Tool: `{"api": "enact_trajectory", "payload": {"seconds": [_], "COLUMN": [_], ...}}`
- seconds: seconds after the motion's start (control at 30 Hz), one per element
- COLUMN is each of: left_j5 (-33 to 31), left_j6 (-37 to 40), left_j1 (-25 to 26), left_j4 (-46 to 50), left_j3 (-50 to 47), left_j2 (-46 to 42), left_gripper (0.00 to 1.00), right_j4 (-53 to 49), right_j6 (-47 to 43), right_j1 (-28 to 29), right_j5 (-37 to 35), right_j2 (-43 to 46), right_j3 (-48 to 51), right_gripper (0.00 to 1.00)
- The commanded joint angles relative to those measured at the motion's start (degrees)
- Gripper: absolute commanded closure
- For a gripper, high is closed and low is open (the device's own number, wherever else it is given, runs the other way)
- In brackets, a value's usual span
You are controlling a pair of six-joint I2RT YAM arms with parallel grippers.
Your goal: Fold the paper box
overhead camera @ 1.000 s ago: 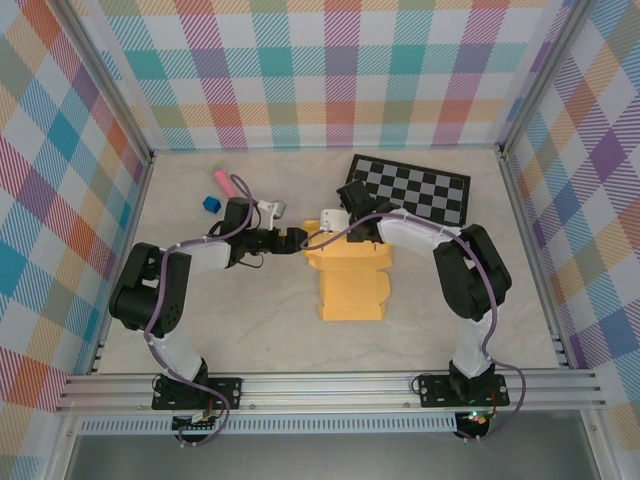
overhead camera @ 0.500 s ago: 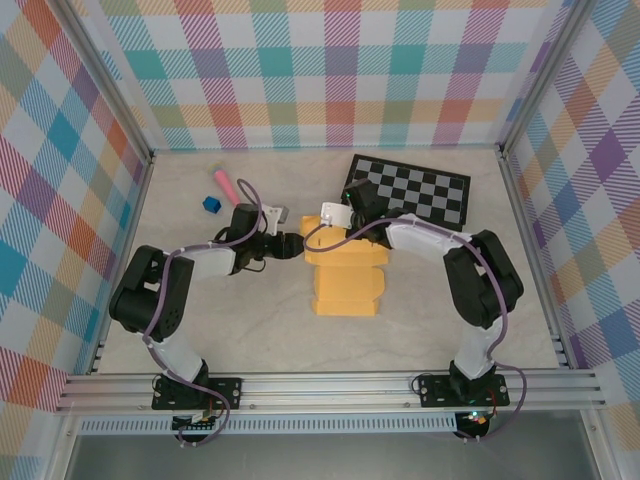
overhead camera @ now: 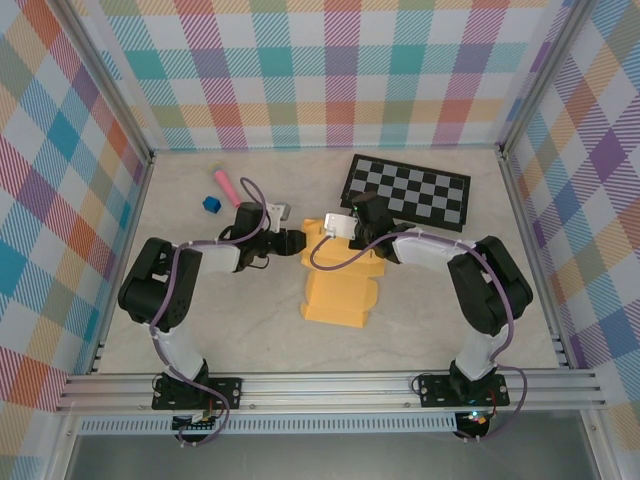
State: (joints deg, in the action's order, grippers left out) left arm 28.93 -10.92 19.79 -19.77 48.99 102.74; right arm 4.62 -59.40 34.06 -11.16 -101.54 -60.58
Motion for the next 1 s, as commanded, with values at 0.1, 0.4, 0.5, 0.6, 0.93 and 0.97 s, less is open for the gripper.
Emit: {"api": "enact_trajectory", "payload": {"seconds": [0.1, 0.4, 0.5, 0.6, 0.93, 0.97], "left_j5": [1.9, -1.6, -4.2, -8.4, -16.1, -16.2], "left_j6": [0.8, 1.8, 1.8, 0.6, -1.0, -0.8], "left_j1": [1.3, 1.4, 1.4, 1.5, 2.9, 3.0], "left_j4": [-1.4, -1.0, -2.7, -5.6, -14.7, -15.2], "left_j3": [2.0, -0.3, -1.9, -3.5, -6.6, -6.7], "left_j2": [0.7, -3.6, -5.3, -6.9, -8.7, -8.5], "left_gripper": [0.54, 0.81, 0.88, 0.96, 1.00, 1.00], "right_j4": [2.6, 1.4, -0.8, -3.7, -35.7, -32.1], "right_j6": [-0.7, 2.2, 12.4, 25.4, 115.2, 120.0], "right_j1": [-0.3, -0.6, -0.5, -0.8, -5.6, -5.8], "right_j5": [3.4, 2.2, 0.4, 0.0, 4.6, 10.2], "right_j2": [2.8, 3.4, 5.0, 9.5, 19.3, 18.6], "right_j3": [0.1, -0.5, -2.6, -3.2, -11.4, -10.6], "right_gripper": [0.85, 0.68, 0.52, 0.23, 0.04, 0.09]}}
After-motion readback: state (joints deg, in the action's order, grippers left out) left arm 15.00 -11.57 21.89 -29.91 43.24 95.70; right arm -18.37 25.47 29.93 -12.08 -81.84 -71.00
